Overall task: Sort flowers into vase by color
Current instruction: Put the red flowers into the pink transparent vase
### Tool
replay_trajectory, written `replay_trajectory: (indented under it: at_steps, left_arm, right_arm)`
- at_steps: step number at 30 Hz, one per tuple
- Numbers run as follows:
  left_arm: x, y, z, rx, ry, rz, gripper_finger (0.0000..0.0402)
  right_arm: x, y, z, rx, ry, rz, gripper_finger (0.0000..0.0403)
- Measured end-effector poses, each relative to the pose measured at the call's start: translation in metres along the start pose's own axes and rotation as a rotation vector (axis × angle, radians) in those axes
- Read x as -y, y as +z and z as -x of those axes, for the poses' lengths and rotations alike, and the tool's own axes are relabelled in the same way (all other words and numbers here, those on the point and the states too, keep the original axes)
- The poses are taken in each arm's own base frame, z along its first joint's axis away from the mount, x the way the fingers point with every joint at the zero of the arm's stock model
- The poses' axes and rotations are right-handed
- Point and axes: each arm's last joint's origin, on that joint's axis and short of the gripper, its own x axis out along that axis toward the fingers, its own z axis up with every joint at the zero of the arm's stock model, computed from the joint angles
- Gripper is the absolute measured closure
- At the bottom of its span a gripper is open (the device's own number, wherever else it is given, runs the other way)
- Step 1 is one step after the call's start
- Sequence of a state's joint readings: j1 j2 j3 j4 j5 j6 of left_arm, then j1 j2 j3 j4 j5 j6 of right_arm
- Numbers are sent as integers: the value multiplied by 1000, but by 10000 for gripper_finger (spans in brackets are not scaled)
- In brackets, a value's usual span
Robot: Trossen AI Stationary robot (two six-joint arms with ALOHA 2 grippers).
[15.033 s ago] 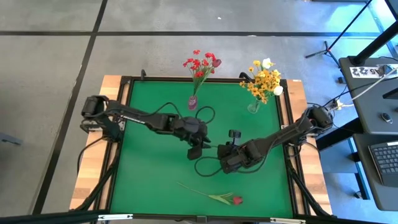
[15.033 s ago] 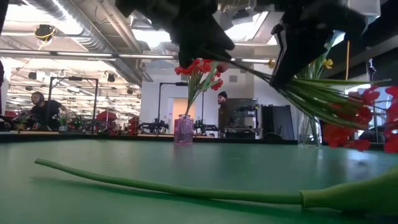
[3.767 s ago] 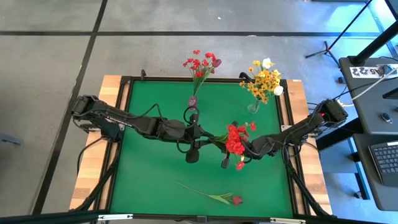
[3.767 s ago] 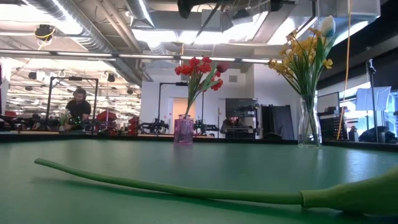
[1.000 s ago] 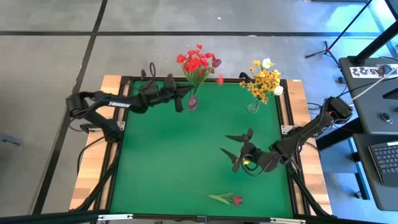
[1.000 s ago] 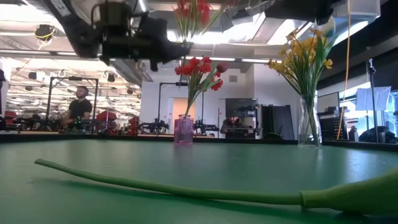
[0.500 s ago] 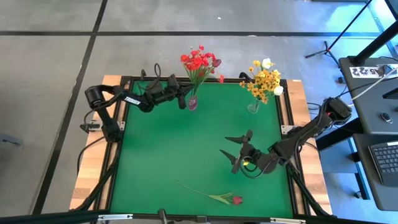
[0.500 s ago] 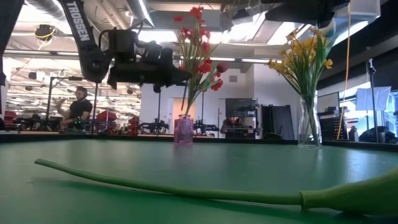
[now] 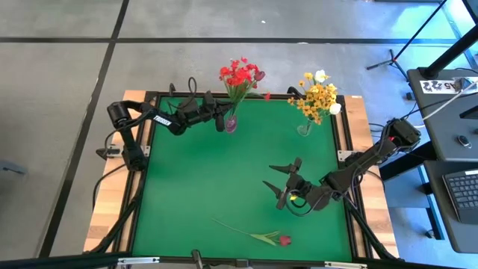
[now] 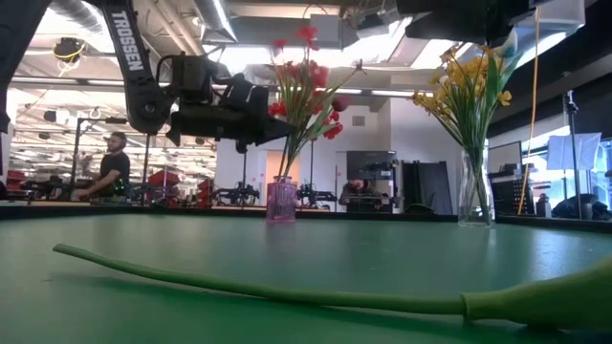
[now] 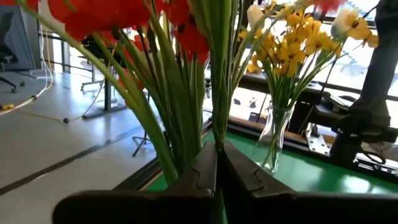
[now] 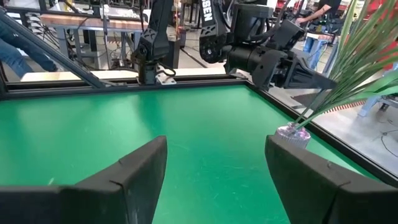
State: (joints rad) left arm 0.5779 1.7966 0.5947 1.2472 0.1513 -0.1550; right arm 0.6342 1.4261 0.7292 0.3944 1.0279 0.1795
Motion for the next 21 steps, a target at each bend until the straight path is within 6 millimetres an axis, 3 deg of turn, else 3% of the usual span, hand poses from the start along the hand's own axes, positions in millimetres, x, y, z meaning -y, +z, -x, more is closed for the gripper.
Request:
replay_trajectory:
  at_steps: [12, 21]
  left_arm:
    - [4, -6, 0, -60, -4, 12, 399]
    - [9, -12, -1, -109, -7, 18, 362]
  right_arm:
    - [0, 0, 0, -1, -1, 3, 133]
    - [0, -1, 0, -2, -12, 12, 133]
